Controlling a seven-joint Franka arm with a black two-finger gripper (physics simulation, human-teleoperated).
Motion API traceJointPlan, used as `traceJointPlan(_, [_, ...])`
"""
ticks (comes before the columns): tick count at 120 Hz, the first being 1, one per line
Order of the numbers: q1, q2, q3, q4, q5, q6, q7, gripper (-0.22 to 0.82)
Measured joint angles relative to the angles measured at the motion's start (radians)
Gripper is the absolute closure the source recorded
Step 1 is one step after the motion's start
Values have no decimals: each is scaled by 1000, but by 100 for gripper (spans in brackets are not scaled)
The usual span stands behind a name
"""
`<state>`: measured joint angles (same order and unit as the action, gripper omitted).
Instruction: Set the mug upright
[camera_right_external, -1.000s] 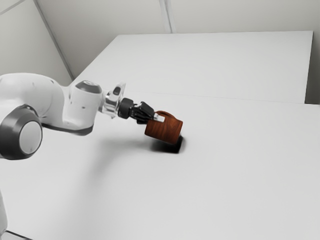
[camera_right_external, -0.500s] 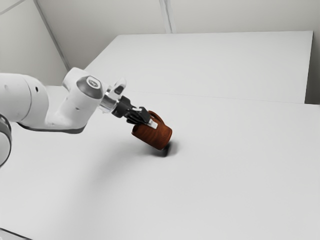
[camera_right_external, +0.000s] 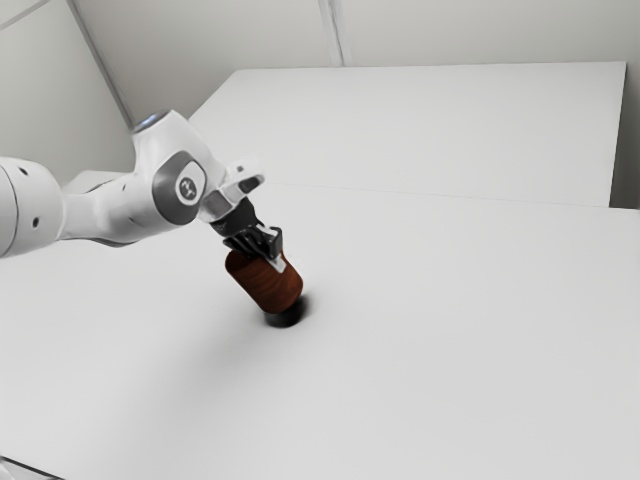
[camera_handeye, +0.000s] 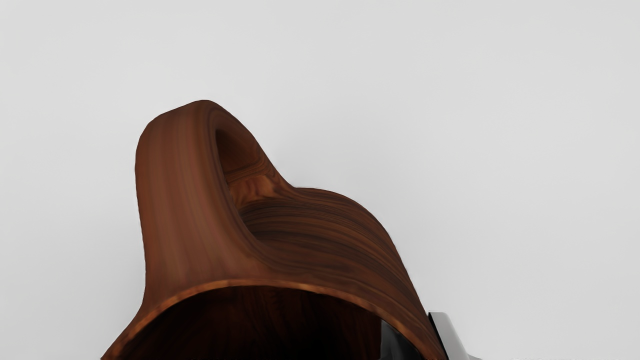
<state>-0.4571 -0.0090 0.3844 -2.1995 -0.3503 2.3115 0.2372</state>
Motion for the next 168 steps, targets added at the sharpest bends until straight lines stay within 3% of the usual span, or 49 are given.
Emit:
traceJointPlan(36, [-43,-16,13,-27,187,-47,-303,78])
traceJointPlan(57, [56,-11,-47,-28,247,-76,-433,78])
traceJointPlan(107, [119,36,-28,12,323,-157,-657,78])
traceJointPlan(133, [-1,108,-23,37,329,-177,-726,78])
traceJointPlan(160, [6,115,-19,36,331,-184,-776,77])
traceJointPlan(168, [-2,115,-19,38,326,-185,-783,64])
